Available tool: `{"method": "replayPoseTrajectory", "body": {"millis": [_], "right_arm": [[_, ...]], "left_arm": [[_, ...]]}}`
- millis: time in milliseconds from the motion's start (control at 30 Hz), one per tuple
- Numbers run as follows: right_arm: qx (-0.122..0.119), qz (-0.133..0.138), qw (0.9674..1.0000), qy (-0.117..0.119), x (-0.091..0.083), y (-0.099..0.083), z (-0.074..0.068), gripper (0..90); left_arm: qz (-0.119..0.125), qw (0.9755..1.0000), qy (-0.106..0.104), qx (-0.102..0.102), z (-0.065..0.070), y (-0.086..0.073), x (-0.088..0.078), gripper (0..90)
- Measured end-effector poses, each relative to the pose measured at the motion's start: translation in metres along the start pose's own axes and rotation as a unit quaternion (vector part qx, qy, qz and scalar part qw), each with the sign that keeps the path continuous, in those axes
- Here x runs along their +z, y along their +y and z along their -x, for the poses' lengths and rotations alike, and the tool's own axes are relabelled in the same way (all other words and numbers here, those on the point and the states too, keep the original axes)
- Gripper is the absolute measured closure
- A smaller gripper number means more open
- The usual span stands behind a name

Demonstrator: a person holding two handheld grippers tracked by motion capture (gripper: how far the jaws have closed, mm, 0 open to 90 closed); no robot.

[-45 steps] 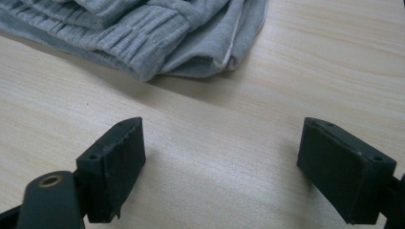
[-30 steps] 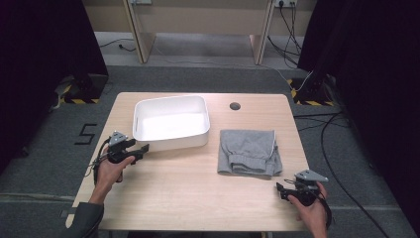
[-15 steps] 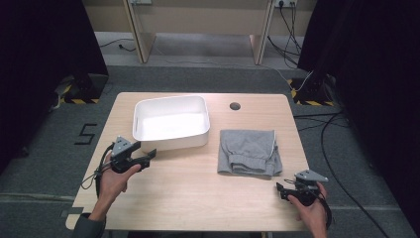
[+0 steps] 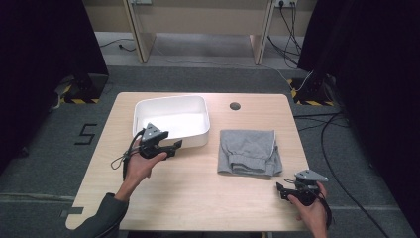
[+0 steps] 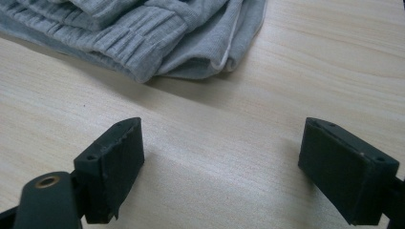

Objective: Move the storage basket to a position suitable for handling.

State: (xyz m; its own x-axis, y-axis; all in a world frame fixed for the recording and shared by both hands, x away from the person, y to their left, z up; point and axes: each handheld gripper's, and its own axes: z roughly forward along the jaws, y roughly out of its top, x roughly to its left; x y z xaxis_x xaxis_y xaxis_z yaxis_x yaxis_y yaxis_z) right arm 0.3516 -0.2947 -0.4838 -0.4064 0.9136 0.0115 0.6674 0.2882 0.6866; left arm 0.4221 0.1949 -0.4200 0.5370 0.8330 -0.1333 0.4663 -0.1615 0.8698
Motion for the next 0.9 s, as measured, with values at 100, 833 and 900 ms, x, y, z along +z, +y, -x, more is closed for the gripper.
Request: {"method": "replayPoseTrajectory", "body": {"millis": [100, 833, 900], "right_arm": [[0.0, -0.001, 1.0, 0.0, 0.0, 0.0, 0.0, 16.3], [0.0, 0.0, 1.0, 0.0, 0.0, 0.0, 0.0, 16.2], [0.0, 0.0, 1.0, 0.0, 0.0, 0.0, 0.0, 16.2]], "left_arm": [[-0.006, 1.0, -0.007, 0.0, 0.006, 0.003, 0.014, 33.4], [-0.05, 0.9976, -0.048, 0.009, 0.037, 0.025, 0.071, 31.5], [-0.056, 0.9971, -0.047, 0.018, 0.039, 0.026, 0.072, 30.6]]}}
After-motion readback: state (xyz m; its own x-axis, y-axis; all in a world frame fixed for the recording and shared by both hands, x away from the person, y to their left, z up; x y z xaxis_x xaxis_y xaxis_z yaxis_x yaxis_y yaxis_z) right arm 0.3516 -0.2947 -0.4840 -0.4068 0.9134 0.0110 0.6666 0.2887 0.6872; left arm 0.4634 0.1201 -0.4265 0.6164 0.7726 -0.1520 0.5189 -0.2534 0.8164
